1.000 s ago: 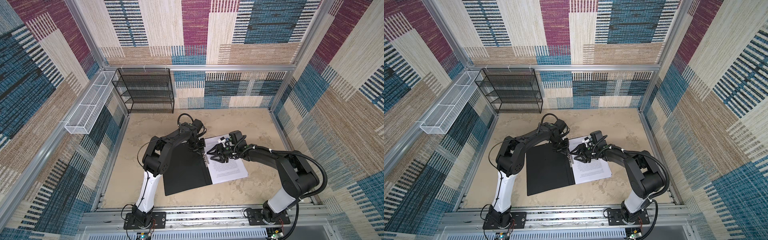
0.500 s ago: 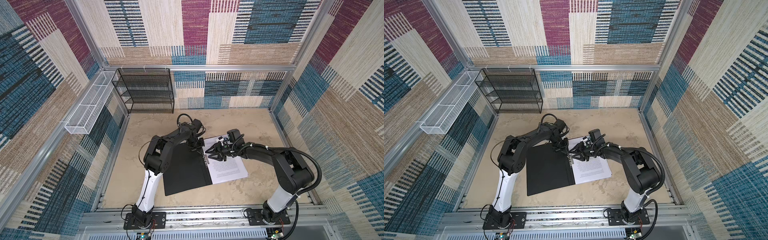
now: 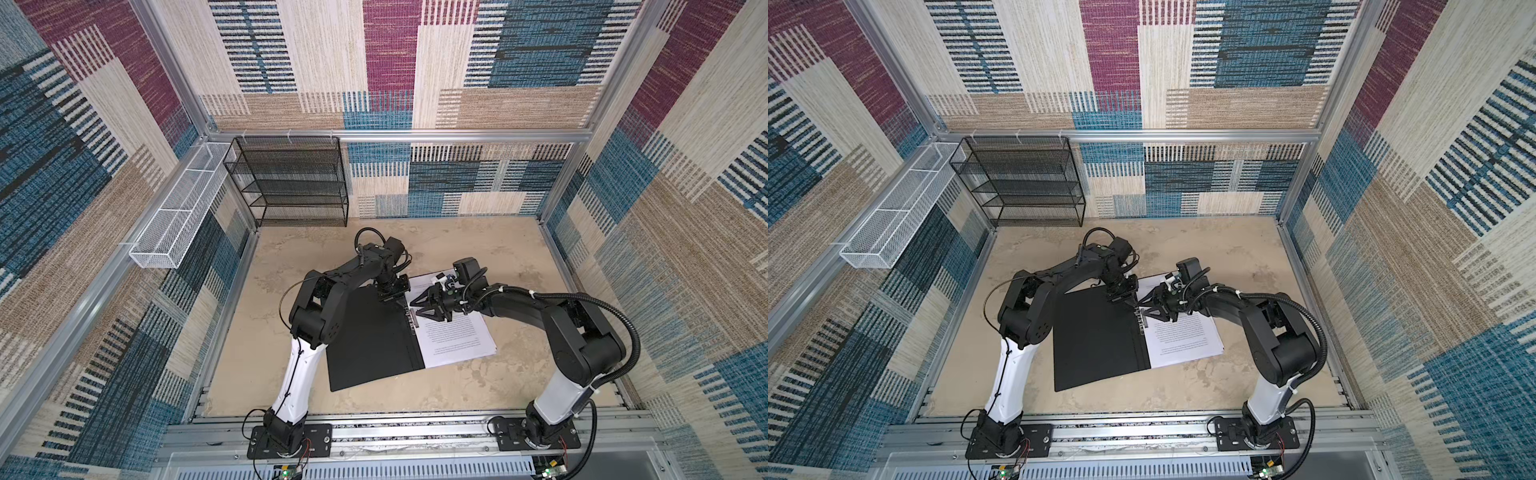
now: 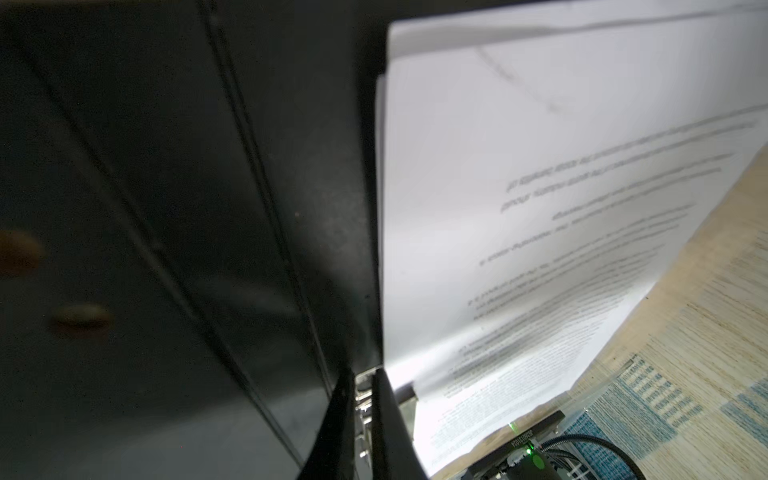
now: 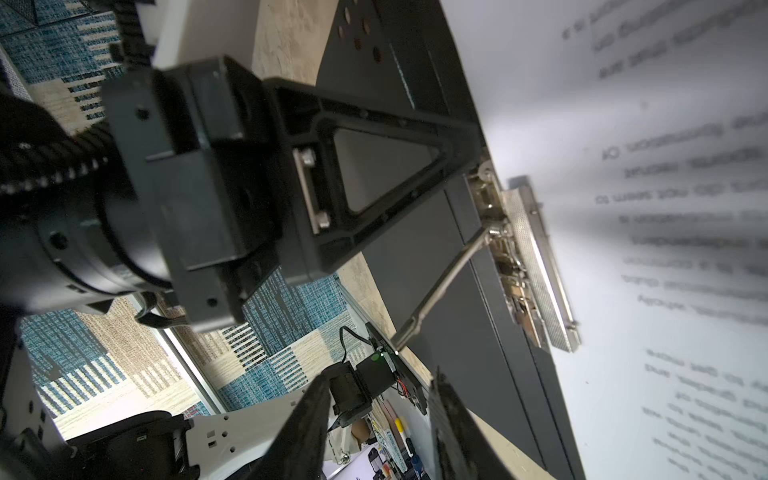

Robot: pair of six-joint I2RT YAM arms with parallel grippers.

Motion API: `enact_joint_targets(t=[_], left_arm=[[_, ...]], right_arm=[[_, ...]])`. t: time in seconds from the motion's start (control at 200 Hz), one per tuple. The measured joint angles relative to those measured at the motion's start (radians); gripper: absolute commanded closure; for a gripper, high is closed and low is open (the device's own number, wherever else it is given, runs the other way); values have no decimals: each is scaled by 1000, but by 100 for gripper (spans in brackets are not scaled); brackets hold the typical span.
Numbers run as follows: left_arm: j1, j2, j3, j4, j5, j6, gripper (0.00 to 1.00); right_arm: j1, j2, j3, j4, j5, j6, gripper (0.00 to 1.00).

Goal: Put the files into the folder

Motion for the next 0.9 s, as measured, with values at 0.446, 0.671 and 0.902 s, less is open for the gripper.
enact_joint_targets(t=[0.446,0.671,0.902], left_arm=[[-3,5,0,1,1,-3,100],[-3,8,-2,3,8,-3,100],[-3,8,-8,8,22,-3,100]], right_arm=[[0,26,18,-41,0,-21,58],[0,77,66,-102,-9,-37,60],[0,126,120,-132,-26,-37,61]])
